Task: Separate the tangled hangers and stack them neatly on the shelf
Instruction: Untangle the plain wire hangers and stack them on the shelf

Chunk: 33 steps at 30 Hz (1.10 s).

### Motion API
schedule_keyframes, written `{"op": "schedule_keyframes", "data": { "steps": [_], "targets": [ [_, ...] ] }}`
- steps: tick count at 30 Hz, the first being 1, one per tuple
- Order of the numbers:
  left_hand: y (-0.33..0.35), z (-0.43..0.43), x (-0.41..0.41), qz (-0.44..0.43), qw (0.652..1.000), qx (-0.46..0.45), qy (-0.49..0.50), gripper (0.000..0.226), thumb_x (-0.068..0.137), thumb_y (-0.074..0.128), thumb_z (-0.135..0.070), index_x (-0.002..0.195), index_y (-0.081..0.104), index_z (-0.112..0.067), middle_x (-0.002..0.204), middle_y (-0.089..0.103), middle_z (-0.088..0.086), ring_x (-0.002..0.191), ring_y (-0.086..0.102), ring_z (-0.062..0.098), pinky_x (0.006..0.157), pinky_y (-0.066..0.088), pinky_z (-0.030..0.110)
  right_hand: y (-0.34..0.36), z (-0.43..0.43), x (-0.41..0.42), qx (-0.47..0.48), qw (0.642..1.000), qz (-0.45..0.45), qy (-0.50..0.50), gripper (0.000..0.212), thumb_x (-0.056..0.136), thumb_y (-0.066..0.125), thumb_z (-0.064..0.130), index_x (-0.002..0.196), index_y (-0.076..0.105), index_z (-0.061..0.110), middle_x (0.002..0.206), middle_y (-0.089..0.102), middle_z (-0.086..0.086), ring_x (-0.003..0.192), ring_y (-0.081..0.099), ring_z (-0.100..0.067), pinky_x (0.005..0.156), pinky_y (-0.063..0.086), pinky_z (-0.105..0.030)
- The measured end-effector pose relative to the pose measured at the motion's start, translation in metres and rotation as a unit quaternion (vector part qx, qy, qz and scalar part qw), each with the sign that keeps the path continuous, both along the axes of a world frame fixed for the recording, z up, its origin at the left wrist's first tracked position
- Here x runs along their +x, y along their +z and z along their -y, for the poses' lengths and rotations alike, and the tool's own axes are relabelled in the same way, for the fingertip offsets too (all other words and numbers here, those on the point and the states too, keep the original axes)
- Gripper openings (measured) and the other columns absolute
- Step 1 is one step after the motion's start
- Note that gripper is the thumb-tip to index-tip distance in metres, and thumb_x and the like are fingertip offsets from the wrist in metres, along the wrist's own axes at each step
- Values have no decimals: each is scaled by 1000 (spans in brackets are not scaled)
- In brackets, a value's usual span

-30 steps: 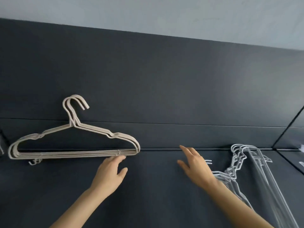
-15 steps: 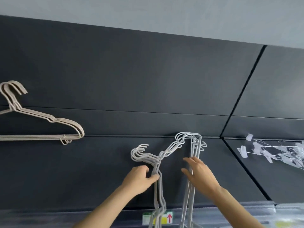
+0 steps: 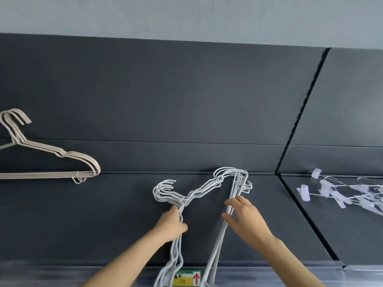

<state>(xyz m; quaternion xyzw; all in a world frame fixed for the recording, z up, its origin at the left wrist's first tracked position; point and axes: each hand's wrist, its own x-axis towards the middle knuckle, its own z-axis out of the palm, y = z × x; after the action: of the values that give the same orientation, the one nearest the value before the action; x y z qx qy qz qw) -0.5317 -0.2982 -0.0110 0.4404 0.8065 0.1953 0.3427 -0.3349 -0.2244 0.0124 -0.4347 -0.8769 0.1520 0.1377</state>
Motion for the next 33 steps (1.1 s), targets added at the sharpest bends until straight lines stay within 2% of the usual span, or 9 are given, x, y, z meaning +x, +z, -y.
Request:
{"op": "schedule_keyframes", "data": {
  "steps": [5, 10, 14, 20, 23, 25, 27, 30, 33],
  "targets": [
    [13, -5, -23, -54, 998, 12, -10, 19, 76, 45, -1, 74, 34, -17, 87, 49, 6, 77, 57, 24, 63, 45, 31, 5, -11, -5, 11, 1000, -23, -5, 40, 89, 53, 34, 126, 50, 18, 120, 54, 1, 112, 52, -19, 95, 42, -30],
    [46, -11, -56, -199, 974, 66, -80, 27, 79, 34, 5, 98, 39, -13, 98, 46, 5, 89, 50, 26, 80, 45, 40, 13, -21, -16, 36, 998, -41, -19, 50, 88, 54, 32, 134, 41, 16, 130, 49, -2, 114, 51, -22, 97, 39, -30],
    [72, -11, -78, -274, 946, 115, -131, 52, 84, 30, 6, 129, 31, -21, 113, 44, 5, 97, 52, 27, 85, 46, 43, 25, -26, -36, 94, 994, -53, -31, 62, 85, 59, 32, 139, 34, 13, 137, 43, -5, 128, 38, -25, 104, 33, -32],
    [72, -10, -92, -299, 919, 195, -168, 57, 89, 32, 5, 140, 25, -20, 122, 43, 2, 102, 52, 22, 87, 46, 35, 27, -29, -67, 81, 995, 45, -22, 80, 84, 56, 43, 145, 15, 12, 150, 24, -6, 139, 21, -24, 114, 18, -34],
    [57, -3, -91, -289, 912, 238, -167, 56, 90, 35, 4, 142, 27, -18, 127, 43, 1, 110, 50, 19, 92, 41, 28, 18, -28, -82, 85, 995, 34, -35, 61, 83, 59, 25, 137, 35, 11, 133, 48, -9, 124, 43, -30, 104, 32, -37],
    [50, 2, -91, -275, 910, 269, -156, 52, 92, 38, -1, 141, 30, -18, 126, 45, 1, 113, 49, 18, 96, 41, 27, 14, -28, -87, 98, 994, -8, -56, 47, 73, 59, 5, 119, 54, 10, 108, 62, -11, 100, 56, -36, 83, 42, -39],
    [44, 7, -97, -276, 911, 277, -132, 50, 93, 43, -13, 141, 29, -19, 126, 47, 0, 114, 48, 18, 98, 40, 28, 9, -27, -88, 113, 990, -47, -66, 44, 61, 58, -7, 102, 62, 9, 89, 63, -10, 82, 58, -37, 65, 37, -35],
    [38, 19, -110, -309, 921, 215, -101, 52, 93, 44, -21, 142, 26, -20, 132, 47, -1, 119, 47, 19, 101, 38, 30, 4, -25, -87, 131, 986, -71, -74, 45, 56, 55, -10, 96, 62, 9, 84, 62, -10, 77, 56, -37, 64, 32, -32],
    [34, 23, -117, -295, 929, 199, -100, 43, 91, 42, -9, 132, 40, -20, 126, 52, -2, 113, 52, 22, 95, 42, 32, 5, -23, -90, 146, 984, -78, -65, 47, 58, 49, -5, 100, 63, 10, 86, 62, -9, 78, 56, -36, 65, 34, -33]
  ]
}}
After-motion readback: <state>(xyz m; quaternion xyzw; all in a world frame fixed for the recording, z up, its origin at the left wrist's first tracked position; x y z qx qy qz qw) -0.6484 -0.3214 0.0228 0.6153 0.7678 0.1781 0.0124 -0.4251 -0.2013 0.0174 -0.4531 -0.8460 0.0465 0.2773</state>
